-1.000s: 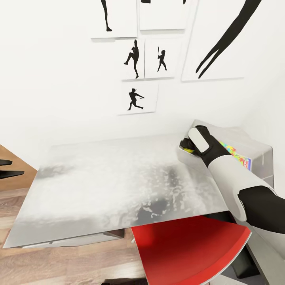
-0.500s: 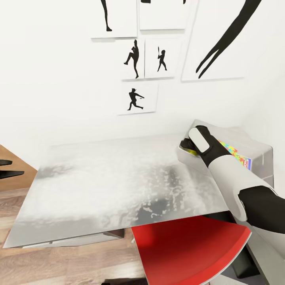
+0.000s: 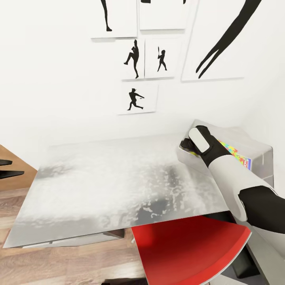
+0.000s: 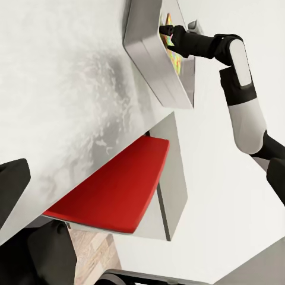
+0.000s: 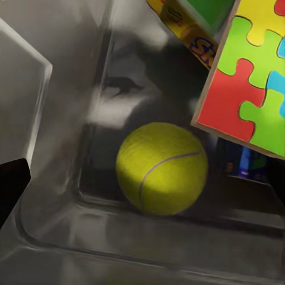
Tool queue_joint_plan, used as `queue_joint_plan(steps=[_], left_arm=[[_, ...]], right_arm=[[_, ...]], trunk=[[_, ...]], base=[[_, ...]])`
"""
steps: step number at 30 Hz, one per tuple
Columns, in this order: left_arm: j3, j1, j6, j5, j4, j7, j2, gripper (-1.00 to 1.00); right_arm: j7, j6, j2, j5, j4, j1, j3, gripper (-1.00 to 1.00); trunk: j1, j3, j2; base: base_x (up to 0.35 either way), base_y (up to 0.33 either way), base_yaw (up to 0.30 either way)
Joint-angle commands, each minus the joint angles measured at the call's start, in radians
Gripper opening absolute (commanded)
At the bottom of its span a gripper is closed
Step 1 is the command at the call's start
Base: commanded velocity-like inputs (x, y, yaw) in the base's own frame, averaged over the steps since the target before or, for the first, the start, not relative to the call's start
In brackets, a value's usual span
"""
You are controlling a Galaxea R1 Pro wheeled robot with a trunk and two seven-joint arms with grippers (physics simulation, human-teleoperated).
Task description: Put all the toys in the child's room - the three board games (two on the bed and one on the table), the two jigsaw puzzles on the table, and the tennis ball on the table - inside the toy box on the table in the child's room.
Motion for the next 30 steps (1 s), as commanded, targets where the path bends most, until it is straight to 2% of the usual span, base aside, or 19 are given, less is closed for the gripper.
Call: queue_joint_plan(steps=[1, 18, 30], left_arm=[[-0.008, -0.006, 0.008, 0.004, 0.001, -0.003, 0.001, 1.0], [-0.008, -0.006, 0.008, 0.004, 0.001, -0.003, 0.0, 1.0], [-0.008, -0.006, 0.008, 0.004, 0.001, -0.003, 0.001, 1.0]], right_arm=[[-0.009, 0.004, -0.002, -0.01, -0.001, -0.001, 0.008, 1.0], [-0.009, -0.001, -0.002, -0.01, -0.002, 0.0, 0.008, 1.0], [-0.009, -0.001, -0.002, -0.01, -0.003, 0.0, 0.01, 1.0]], trunk=[[0.001, -0.002, -0.002], [0.001, -0.001, -0.002], [0.001, 0.017, -0.002]], base=[[0.0, 0.0, 0.0], [0.0, 0.0, 0.0], [0.0, 0.0, 0.0]])
